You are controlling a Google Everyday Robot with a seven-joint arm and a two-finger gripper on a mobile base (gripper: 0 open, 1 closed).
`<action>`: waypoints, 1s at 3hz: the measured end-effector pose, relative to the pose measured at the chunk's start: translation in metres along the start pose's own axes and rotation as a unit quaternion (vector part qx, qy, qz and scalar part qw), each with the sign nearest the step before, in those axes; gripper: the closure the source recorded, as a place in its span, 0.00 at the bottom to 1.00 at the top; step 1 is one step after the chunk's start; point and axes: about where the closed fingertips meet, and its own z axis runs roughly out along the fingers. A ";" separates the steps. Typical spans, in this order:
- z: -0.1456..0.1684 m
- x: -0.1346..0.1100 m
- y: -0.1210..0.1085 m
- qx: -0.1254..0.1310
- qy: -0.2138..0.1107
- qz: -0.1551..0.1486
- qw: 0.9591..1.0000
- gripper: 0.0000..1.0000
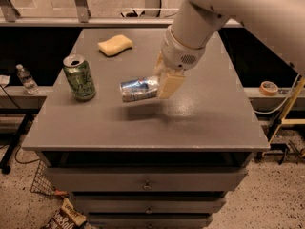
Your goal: Move redbull can near green can
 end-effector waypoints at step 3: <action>0.053 -0.100 -0.016 -0.046 -0.026 -0.084 0.995 1.00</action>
Offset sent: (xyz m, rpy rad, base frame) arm -0.0004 0.1340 -0.0085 0.0189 0.0306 0.2509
